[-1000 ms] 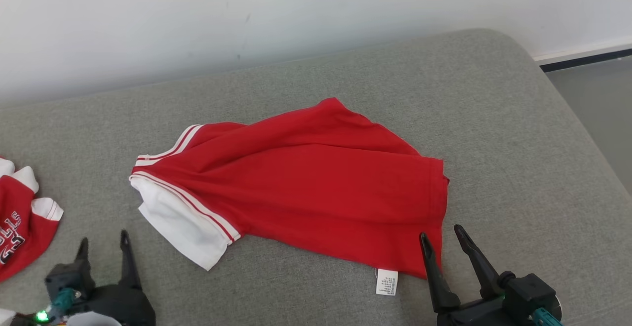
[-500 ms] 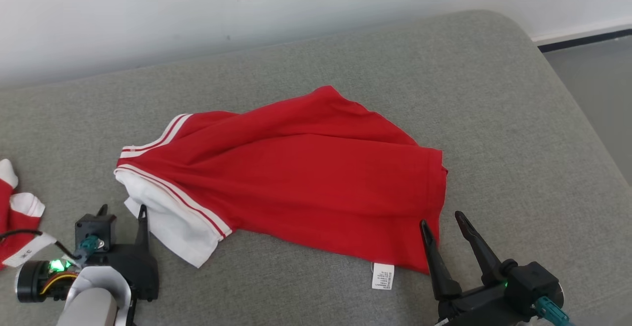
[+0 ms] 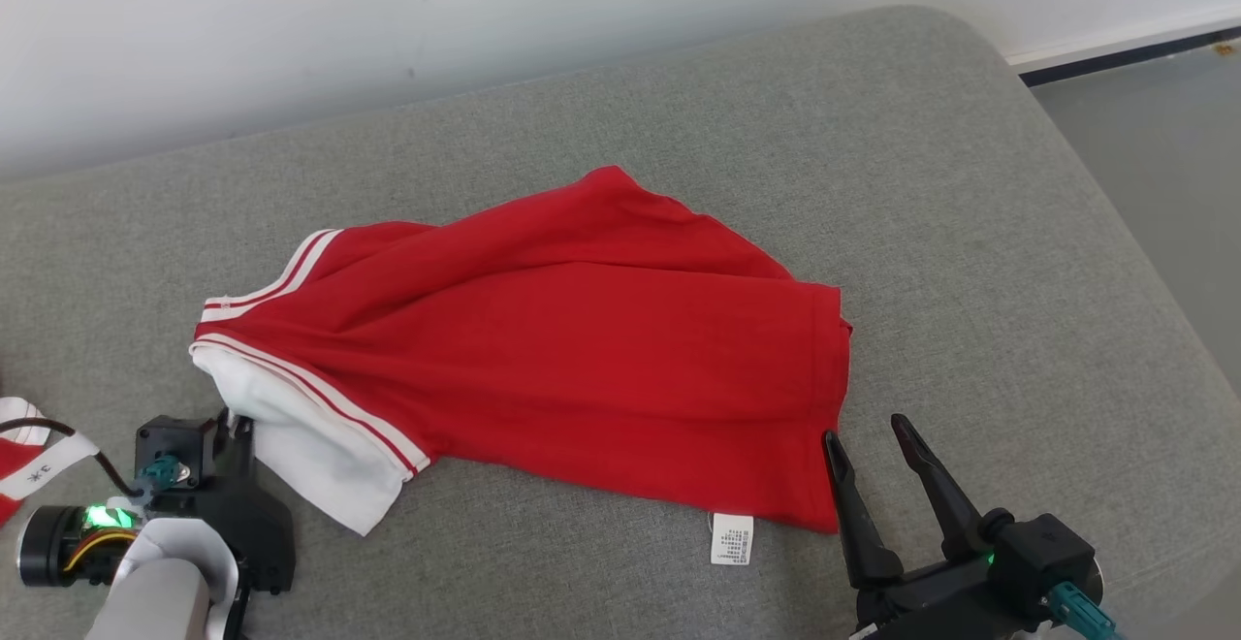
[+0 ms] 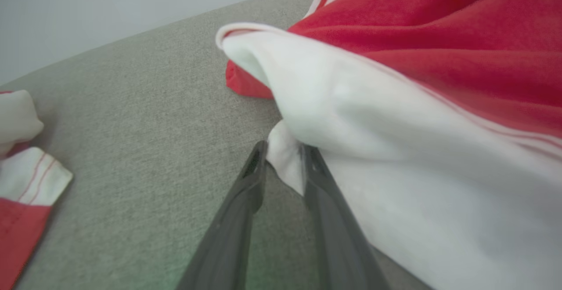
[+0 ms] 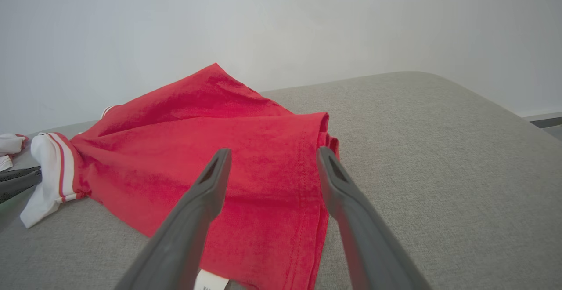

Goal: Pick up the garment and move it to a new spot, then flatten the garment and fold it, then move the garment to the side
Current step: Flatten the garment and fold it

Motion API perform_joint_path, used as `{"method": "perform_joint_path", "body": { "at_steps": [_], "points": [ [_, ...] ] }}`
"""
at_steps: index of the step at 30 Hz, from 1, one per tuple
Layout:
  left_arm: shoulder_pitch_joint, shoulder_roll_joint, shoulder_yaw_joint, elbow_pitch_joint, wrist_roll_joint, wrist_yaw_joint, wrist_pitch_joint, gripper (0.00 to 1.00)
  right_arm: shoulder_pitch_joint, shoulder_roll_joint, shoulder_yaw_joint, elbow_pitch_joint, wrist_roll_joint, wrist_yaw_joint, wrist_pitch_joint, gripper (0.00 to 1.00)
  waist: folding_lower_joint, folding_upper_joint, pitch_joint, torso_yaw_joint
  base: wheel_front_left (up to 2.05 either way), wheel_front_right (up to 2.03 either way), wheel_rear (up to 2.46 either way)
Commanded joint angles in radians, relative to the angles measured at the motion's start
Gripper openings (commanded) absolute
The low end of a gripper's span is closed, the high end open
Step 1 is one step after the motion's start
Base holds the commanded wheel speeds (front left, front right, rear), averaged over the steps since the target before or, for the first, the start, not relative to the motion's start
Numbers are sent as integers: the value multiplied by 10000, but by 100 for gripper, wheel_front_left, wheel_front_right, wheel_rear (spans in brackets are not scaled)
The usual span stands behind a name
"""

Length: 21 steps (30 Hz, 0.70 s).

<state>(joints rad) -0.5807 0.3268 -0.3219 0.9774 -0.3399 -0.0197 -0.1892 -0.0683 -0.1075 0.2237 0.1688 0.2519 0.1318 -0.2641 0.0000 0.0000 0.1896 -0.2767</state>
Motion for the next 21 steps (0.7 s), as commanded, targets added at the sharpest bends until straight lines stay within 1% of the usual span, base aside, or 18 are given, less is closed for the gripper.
{"method": "perform_joint_path", "body": {
  "at_steps": [1,5,9,12,15,17,21],
  "points": [
    [43,14,11,219,-58,-40,10,0,-20,38,-24,-15,-12,-22,-9,100,0,0,-30,10,0,0,0],
    [109,-128,196,376,-395,-215,-178,0,42,38,-78,-52,-29,-22,-7,100,0,0,-91,81,0,0,0],
    [395,-235,441,159,-658,-174,-509,0,166,36,-138,-35,-52,-23,-7,100,0,0,-169,261,0,0,0],
    [729,-390,710,-295,-926,-137,-678,0,280,26,-226,37,-38,-23,-8,100,0,0,-223,476,0,0,0],
    [1288,-457,961,-886,-1142,-12,-727,0,383,4,-307,157,-54,-23,-8,100,0,0,-278,686,0,0,0],
    [1702,-516,1162,-1379,-1251,147,-750,0,472,-10,-395,276,-40,-23,-8,100,0,0,-308,805,0,0,0],
    [2732,-744,1573,-2621,-1387,697,-759,0,619,-51,-522,474,-61,-23,-7,100,0,0,-327,1012,0,0,0]
  ]
}}
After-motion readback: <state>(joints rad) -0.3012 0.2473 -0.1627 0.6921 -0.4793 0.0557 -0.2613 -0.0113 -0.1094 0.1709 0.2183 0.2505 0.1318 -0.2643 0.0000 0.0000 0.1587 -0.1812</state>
